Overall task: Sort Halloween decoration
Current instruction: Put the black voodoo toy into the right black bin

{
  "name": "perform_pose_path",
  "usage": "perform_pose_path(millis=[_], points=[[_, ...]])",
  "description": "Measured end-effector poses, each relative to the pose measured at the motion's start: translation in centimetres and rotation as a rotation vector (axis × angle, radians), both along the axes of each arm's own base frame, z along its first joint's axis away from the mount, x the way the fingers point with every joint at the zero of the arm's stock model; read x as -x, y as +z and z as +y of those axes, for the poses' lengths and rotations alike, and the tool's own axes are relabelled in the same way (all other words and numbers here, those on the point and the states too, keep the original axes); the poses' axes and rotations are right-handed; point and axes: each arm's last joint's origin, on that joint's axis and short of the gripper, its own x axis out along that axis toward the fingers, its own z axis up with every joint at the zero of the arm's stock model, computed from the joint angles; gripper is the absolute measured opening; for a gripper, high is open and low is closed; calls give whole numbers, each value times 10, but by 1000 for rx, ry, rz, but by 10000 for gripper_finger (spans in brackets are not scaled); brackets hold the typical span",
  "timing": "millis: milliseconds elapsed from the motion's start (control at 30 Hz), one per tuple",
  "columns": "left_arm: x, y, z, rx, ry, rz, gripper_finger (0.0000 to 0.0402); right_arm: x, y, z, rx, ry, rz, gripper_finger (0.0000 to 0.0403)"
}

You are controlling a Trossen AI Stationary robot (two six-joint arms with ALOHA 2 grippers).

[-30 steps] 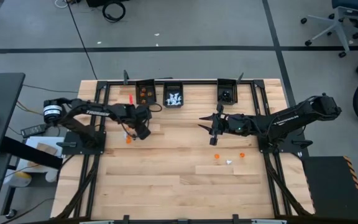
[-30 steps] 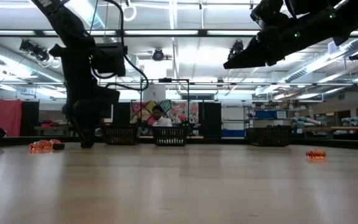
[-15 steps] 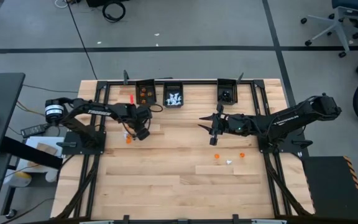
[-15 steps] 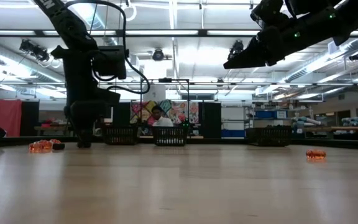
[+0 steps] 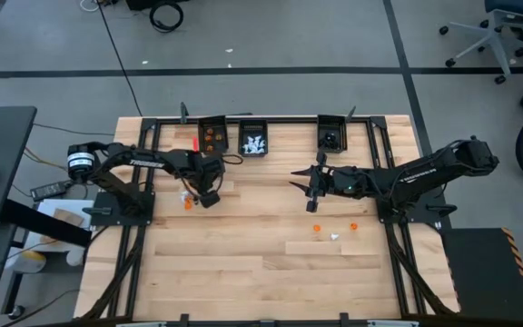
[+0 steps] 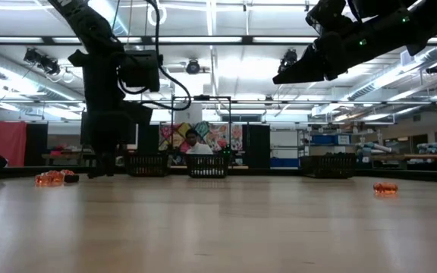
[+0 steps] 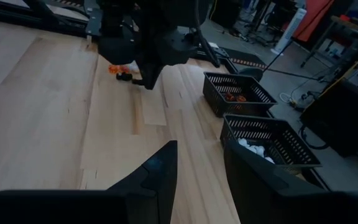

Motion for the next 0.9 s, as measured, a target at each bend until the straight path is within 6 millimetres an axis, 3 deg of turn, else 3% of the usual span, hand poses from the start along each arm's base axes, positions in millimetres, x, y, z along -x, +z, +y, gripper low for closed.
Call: perform_pose_path(millis=[300,600,900], points=[[-11,11,2,-51,-50,-58,0,0,0,0,0,0,0,137],[-41,24,10,-129,-102,-351,0,0,2,0,7,-25,-21,137],[-84,19,34,-171,-173,-592,0,9,14,6,142,-220,-50,137]])
